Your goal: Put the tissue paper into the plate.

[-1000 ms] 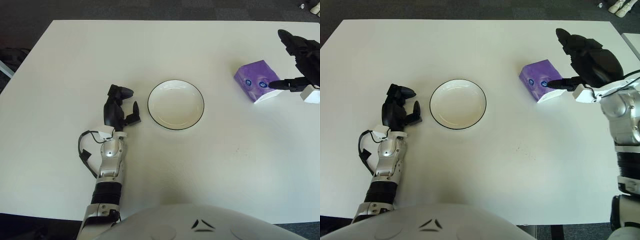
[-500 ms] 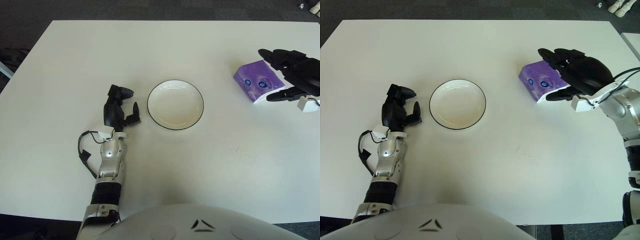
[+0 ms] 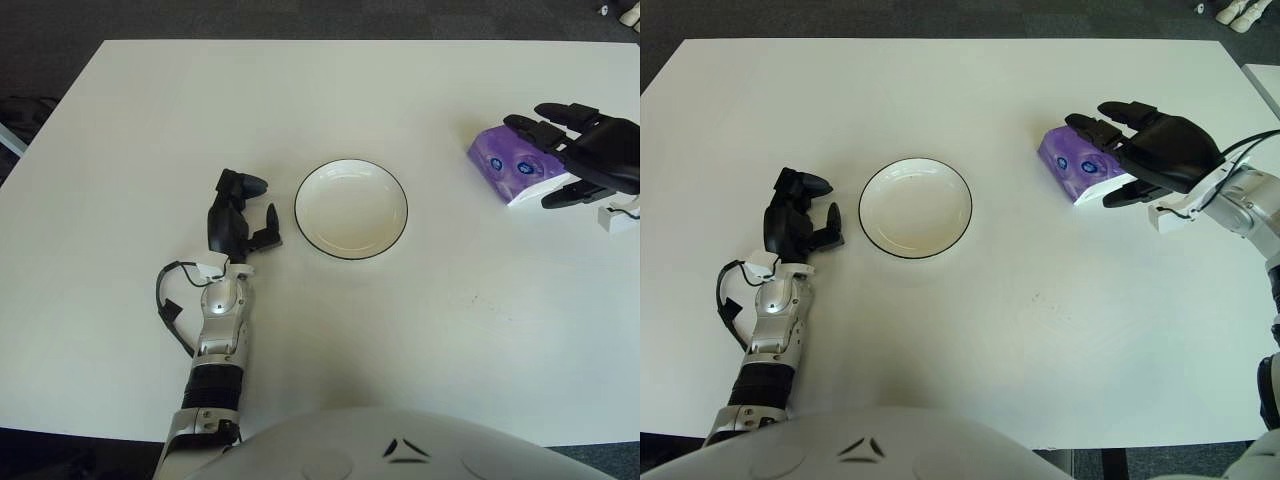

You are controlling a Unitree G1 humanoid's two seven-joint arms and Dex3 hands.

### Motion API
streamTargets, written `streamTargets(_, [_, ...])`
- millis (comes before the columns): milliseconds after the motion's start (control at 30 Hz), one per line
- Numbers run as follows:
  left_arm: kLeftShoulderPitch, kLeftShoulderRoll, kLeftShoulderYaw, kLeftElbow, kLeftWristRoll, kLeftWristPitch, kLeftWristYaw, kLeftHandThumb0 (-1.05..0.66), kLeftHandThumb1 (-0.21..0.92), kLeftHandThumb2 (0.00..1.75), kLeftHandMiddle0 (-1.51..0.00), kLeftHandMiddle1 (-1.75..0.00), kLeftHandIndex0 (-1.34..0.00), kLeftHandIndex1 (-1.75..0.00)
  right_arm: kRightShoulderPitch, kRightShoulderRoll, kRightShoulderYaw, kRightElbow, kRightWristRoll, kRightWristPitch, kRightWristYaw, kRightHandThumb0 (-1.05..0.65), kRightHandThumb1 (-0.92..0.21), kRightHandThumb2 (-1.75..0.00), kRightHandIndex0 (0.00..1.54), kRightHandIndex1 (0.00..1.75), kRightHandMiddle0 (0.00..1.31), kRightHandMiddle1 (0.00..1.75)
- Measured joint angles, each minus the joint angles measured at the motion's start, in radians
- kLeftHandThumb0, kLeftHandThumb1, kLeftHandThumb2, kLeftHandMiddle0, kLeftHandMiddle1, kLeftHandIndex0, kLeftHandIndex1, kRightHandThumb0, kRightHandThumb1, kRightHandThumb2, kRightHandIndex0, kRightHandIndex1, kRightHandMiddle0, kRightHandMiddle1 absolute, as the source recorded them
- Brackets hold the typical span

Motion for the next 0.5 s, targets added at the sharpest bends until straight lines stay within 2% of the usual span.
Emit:
streamTargets(233, [0.001, -0.001, 0.0, 0.0, -0.002, -0.002, -0.003, -0.01, 0.31, 1.35, -0.62, -1.75, -0.37, -1.75, -0.062, 0.0, 0.081, 0.06, -0.084, -0.026, -0.101, -1.05, -0.91, -0.28, 0.0, 0.0, 0.0, 0.0])
streamTargets(500, [0.002, -0.001, -0.001, 0.0, -0.004, -0.004, -0.009, -0.01, 0.26, 1.4, -0.65, -1.75, -0.41, -1.75, -0.163, 0.0, 0.164, 0.13, -0.149, -0.033, -0.163, -1.05, -0.9, -0.27, 0.0, 0.0, 0.0, 0.0])
